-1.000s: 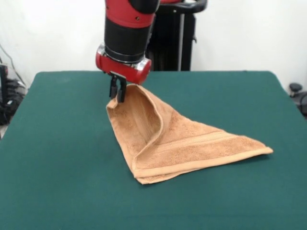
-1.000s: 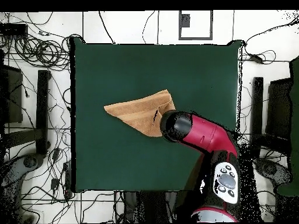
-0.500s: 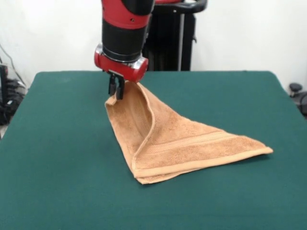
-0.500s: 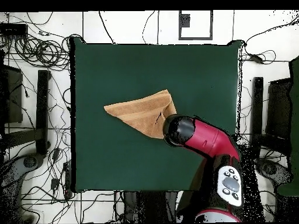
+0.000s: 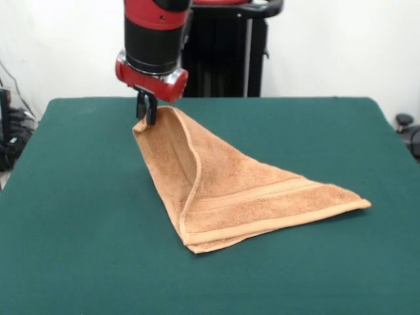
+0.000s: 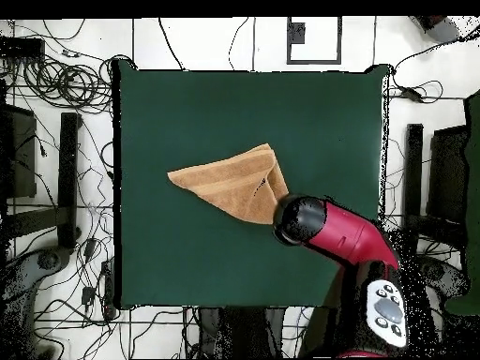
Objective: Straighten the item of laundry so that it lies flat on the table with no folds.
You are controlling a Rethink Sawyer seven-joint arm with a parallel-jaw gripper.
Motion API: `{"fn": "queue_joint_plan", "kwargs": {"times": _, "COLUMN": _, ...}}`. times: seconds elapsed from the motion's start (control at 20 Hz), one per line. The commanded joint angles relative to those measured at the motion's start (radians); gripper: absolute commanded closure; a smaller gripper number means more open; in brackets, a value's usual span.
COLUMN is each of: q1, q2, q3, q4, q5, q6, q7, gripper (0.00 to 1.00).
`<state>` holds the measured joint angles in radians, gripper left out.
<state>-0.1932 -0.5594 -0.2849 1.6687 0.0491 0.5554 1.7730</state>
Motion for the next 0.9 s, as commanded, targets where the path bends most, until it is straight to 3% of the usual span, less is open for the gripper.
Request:
{"fn": "queue_joint_plan", "kwargs": {"times": 0.05, "q1": -0.017, "q2": -0.013, "q3": 0.128, "q4": 0.104, "q5": -0.05, "q6": -0.01, "q7": 0.023, "gripper": 1.0}}
{"fn": "queue_joint_plan", "kwargs": {"times": 0.9, "q1": -0.018, "q2": -0.008, "q3": 0.138, "q4": 0.091, "q5": -0.092, "q6": -0.072, "q7": 0.058, "gripper": 1.0}}
